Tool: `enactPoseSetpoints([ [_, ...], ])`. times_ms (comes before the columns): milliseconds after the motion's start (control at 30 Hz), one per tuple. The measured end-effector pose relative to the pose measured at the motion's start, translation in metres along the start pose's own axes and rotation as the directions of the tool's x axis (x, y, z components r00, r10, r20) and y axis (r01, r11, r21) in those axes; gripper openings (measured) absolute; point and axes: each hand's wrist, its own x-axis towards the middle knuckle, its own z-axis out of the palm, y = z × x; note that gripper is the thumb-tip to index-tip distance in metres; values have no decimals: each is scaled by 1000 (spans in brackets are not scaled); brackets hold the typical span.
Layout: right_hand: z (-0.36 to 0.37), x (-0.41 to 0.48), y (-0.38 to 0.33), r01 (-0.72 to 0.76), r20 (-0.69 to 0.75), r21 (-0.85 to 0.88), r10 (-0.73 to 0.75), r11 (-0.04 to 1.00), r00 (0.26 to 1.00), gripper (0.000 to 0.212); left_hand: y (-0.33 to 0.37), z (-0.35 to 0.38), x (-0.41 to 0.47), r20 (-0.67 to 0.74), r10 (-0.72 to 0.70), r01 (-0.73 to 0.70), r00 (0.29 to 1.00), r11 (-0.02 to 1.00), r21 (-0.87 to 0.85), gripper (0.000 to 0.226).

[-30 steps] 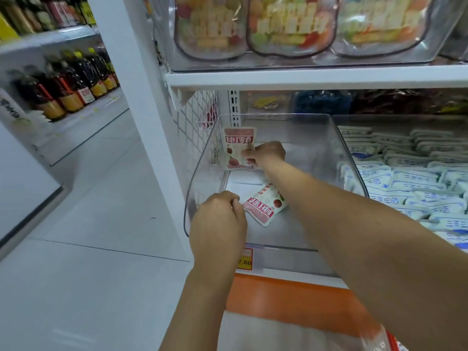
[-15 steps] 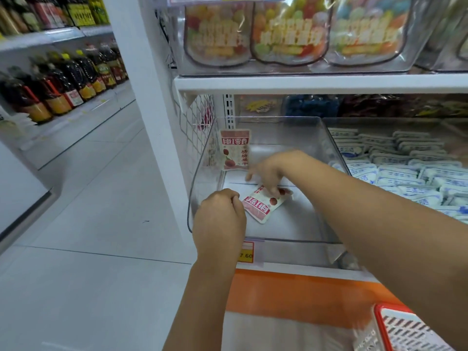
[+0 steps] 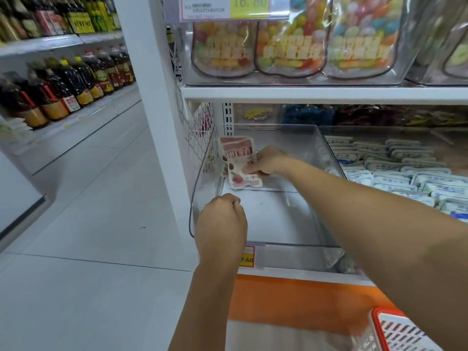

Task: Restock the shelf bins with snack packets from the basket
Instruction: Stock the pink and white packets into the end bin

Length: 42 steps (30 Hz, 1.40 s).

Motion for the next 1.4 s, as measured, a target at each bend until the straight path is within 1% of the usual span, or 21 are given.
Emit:
enactPoseSetpoints([
  [67, 16, 8, 0, -73, -90, 172, 90, 982, 992, 37, 0, -1, 0, 4, 2, -2, 1000, 1000, -1, 29],
  [200, 43, 15, -1, -97, -145, 198, 127, 975, 981, 30, 1, -1, 1, -1, 0, 0, 1000, 1000, 14, 30],
  [367, 49, 15, -3, -75, -225, 319, 153, 945, 962, 37, 2, 2, 2, -10, 1, -1, 1000, 1000, 16, 29],
  [467, 44, 10, -10, -102, -209, 416, 204, 903, 957, 59, 0, 3, 2, -22, 38, -38, 999, 999, 0, 25],
  [533, 38, 2, -15, -149, -176, 398, 235, 905, 956, 66, -3, 4, 2, -53, 67, -68, 996, 997, -34, 25],
  [567, 33, -6, -19, -144, -180, 352, 217, 925, 959, 60, -4, 5, 2, -76, 76, -81, 994, 995, -63, 25],
  [600, 28, -17, -22, -113, -188, 290, 172, 950, 967, 49, -6, 6, 2, -104, 87, -97, 991, 991, -90, 25],
  [667, 16, -49, -26, -26, -201, 185, 64, 982, 977, 17, -6, 6, -1, -169, 125, -146, 978, 982, -120, 25],
  [700, 9, -72, -26, 32, -201, 176, 5, 984, 979, 18, -3, 5, -5, -203, 149, -177, 968, 976, -124, 24],
  [733, 3, -95, -25, 102, -207, 174, -65, 979, 976, 27, 1, 3, -9, -242, 167, -202, 956, 971, -127, 22],
  [800, -8, -146, -12, 230, -257, 102, -198, 968, 946, 33, 12, 0, -23, -305, 176, -230, 936, 962, -150, 19],
  [867, -18, -195, 11, 319, -299, 21, -298, 948, 906, 38, 26, -2, -40, -312, 194, -258, 930, 949, -181, 29],
  [933, -25, -241, 45, 340, -312, 22, -316, 940, 896, 39, 39, 1, -60, -243, 239, -288, 940, 938, -194, 41],
  [967, -28, -262, 64, 334, -313, 33, -308, 942, 899, 39, 44, 6, -72, -172, 257, -288, 951, 938, -192, 44],
  [1033, -29, -294, 108, 282, -296, 63, -252, 957, 922, 40, 55, 24, -97, 29, 278, -270, 960, 949, -163, 45],
  [1067, -28, -306, 132, 233, -278, 56, -209, 971, 938, 41, 60, 37, -111, 134, 296, -279, 946, 951, -134, 44],
  [1133, -22, -323, 185, 77, -218, 3, -74, 997, 973, 40, 73, 67, -141, 352, 319, -323, 880, 945, -49, 39],
  [1200, -14, -338, 237, -105, -105, -48, 100, 993, 989, 39, 83, 96, -170, 550, 297, -376, 781, 926, 34, 34],
  [1267, -3, -354, 287, -278, 17, -90, 280, 956, 960, 37, 90, 118, -196, 676, 240, -380, 697, 923, 64, 33],
  [1300, 3, -363, 311, -354, 59, -97, 360, 930, 931, 35, 92, 124, -207, 726, 188, -339, 661, 939, 66, 32],
  [1400, 17, -389, 367, -465, 121, -105, 475, 879, 872, 35, 83, 149, -228, 829, 62, -253, 555, 963, 97, 30],
])
